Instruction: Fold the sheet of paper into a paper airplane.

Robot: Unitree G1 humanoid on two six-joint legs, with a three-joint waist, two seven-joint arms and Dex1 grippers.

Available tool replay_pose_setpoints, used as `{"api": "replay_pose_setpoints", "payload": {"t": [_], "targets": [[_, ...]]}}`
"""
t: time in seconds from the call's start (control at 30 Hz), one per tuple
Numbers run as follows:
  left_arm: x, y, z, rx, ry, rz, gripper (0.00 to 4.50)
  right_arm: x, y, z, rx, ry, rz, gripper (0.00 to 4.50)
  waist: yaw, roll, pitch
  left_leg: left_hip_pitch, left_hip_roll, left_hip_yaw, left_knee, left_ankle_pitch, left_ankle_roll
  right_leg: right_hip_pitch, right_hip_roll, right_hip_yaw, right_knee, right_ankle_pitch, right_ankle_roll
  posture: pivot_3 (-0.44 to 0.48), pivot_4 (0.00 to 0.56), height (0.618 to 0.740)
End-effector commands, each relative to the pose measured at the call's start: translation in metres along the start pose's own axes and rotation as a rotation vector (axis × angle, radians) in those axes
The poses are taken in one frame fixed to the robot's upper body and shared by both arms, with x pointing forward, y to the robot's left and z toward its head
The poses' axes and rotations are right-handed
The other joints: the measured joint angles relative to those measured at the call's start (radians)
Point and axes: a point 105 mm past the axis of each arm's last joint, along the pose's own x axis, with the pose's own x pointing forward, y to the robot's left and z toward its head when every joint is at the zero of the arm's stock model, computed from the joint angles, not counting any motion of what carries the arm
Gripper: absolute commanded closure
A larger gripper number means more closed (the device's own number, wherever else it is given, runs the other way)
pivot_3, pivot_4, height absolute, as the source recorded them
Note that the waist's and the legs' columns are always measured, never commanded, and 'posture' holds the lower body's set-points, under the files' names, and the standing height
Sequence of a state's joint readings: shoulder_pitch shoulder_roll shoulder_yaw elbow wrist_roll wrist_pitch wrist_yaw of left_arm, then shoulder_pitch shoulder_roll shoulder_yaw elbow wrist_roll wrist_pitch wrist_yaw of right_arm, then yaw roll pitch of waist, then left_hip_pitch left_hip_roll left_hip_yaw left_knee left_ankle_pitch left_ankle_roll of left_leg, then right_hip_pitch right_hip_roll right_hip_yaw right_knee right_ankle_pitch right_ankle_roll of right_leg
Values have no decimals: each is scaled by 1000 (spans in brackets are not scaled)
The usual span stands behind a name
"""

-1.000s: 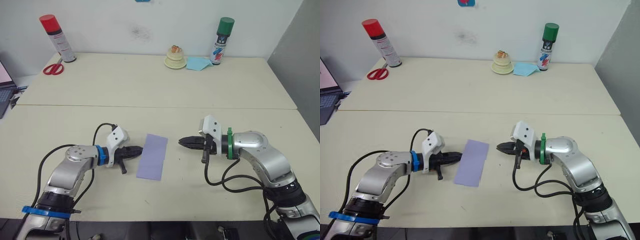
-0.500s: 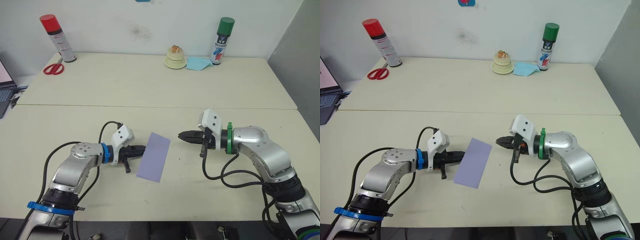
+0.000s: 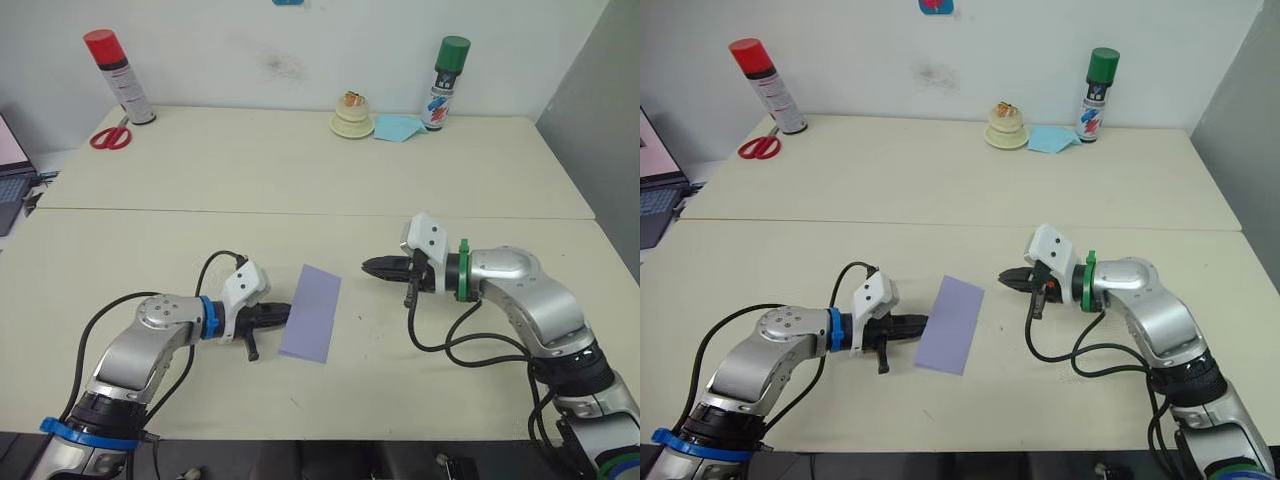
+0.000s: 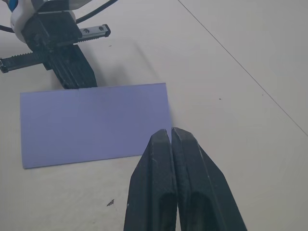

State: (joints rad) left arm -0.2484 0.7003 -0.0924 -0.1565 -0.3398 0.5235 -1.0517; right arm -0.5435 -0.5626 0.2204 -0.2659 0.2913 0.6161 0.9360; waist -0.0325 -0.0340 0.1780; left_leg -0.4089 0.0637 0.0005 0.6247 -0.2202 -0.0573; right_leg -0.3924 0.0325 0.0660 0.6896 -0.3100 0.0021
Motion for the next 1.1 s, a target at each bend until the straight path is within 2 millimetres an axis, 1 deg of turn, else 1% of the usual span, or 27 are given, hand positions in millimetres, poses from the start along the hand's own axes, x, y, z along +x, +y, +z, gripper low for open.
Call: {"api": "replay_pose_setpoints", "payload": {"t": [0.03, 0.2, 0.33, 0.73, 0.87, 1.1], "targets": [[5, -3, 16, 45, -37, -15, 4500, -3, 2, 16, -54, -19, 49, 4381, 0, 0, 0, 0, 0, 0, 1, 0, 0, 0, 0, 0, 1, 0, 1, 0, 150, 737], [19, -4, 23, 63, -59, -34, 4500, 3, 5, 34, -83, -26, 93, 4381, 0, 0, 0, 1, 0, 0, 5, 0, 0, 0, 0, 0, 7, -1, 3, 0, 150, 737], [27, -6, 30, 74, -79, -51, 4500, 7, 7, 41, -94, -30, 104, 4381, 0, 0, 0, 1, 0, -1, 5, 0, 0, 0, 1, 0, 8, -1, 2, 0, 150, 737], [43, -6, 40, 126, -94, -76, 4500, 17, 7, 47, -105, -47, 102, 4381, 0, 0, 0, 1, 0, -1, 5, 0, 0, 0, 1, 0, 8, 0, 1, 0, 150, 737], [49, -7, 43, 151, -94, -92, 4500, 24, 8, 49, -113, -51, 105, 4381, 0, 0, 0, 1, -1, 0, 5, 0, 0, 0, 1, 1, 8, 0, 0, 0, 150, 737], [55, -6, 48, 176, -105, -103, 4500, 32, 13, 41, -171, 1, 138, 4381, 0, 0, 0, 1, -1, -1, 5, 0, 0, 0, 1, 0, 8, 1, 0, 0, 150, 737]]}}
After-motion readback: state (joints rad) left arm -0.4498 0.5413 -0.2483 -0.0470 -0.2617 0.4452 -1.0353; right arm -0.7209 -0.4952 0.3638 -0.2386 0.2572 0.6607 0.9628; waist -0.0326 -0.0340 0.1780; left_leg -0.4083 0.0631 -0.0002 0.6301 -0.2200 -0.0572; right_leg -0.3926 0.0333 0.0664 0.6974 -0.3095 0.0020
